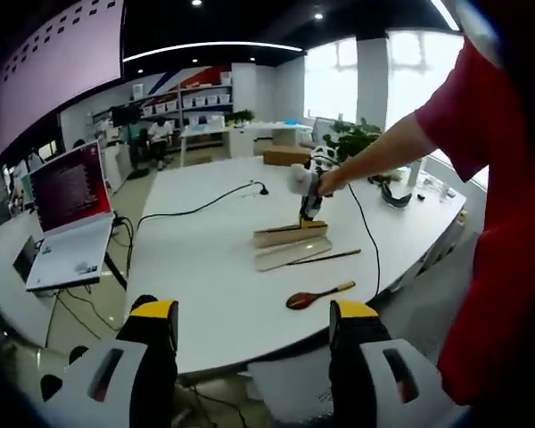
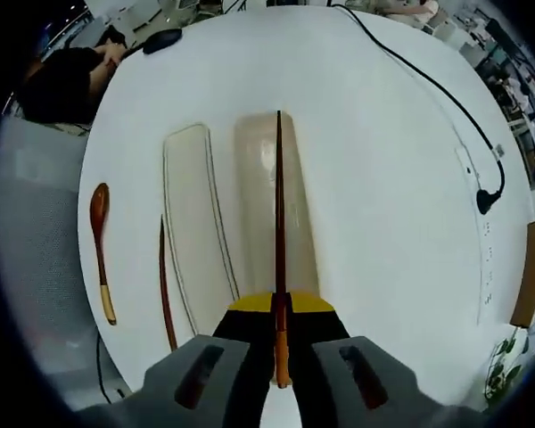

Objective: Arrange the utensils inside the cutlery case until each visible utensil rests in its matching compartment.

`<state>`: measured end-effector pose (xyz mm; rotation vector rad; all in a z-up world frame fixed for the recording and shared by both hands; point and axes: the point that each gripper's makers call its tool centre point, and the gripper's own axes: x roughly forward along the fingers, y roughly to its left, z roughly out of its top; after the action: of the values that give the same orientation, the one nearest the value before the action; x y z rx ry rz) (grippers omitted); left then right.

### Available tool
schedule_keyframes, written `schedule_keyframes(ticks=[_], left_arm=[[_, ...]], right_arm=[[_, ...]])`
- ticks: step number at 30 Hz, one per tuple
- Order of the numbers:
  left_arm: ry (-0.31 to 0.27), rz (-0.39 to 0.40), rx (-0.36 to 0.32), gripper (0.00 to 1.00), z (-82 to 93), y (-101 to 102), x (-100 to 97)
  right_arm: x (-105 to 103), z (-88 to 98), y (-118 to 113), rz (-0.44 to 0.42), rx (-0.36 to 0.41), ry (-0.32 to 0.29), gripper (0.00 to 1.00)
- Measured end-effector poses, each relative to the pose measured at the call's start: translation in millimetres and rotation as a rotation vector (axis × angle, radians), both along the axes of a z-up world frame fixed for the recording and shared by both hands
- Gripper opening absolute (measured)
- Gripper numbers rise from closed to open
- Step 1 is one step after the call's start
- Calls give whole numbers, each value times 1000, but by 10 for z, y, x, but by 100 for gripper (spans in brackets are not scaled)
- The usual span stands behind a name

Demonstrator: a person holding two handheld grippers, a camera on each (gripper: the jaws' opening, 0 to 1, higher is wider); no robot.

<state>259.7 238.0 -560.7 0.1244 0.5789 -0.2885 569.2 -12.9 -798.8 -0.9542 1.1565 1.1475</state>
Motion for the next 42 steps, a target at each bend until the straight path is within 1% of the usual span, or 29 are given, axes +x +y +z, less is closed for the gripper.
schedule_keyframes(ticks=[3,8,10,13,16,19,21,24,27,29,30,31,35,40,42], left_arm=[[-3,10,9,70,2,4,3],[3,-1,21,69,-4,-6,6],[3,4,23,69,-1,2,9],[3,0,14,69,4,-11,5],[16,-21,55,67,-37,-6,-9],[29,-27,44,69,-60,-22,-1],[30,-32,51,69,-67,-20,4],[20,-46,38,69,-58,-41,22],[8,-69,26,69,-43,-73,45],[1,-89,24,69,-29,-94,62],[-6,-100,29,69,-12,-97,77],[-11,-104,29,69,2,-96,87],[-37,-115,15,69,54,-92,129],[-50,-145,9,69,56,-136,134],[-49,-154,11,69,50,-144,132]], right_arm=[[37,-61,0,2,-4,-5,0],[72,-143,-34,9,-11,6,1],[134,-194,-47,-7,-8,-6,1],[126,-195,-76,-33,-3,5,1],[125,-211,-112,-35,-13,2,4],[172,-143,-116,-64,5,-19,5],[220,-57,-88,-86,32,-46,7],[216,36,-77,-92,44,-55,8],[228,117,-38,-81,72,-85,11],[183,171,-25,-74,75,-93,10],[114,236,-2,-74,84,-104,9],[104,245,1,-75,86,-102,8],[-73,362,32,-69,100,-106,8],[-230,433,4,-83,117,-103,8],[-334,444,-16,-84,121,-101,9]])
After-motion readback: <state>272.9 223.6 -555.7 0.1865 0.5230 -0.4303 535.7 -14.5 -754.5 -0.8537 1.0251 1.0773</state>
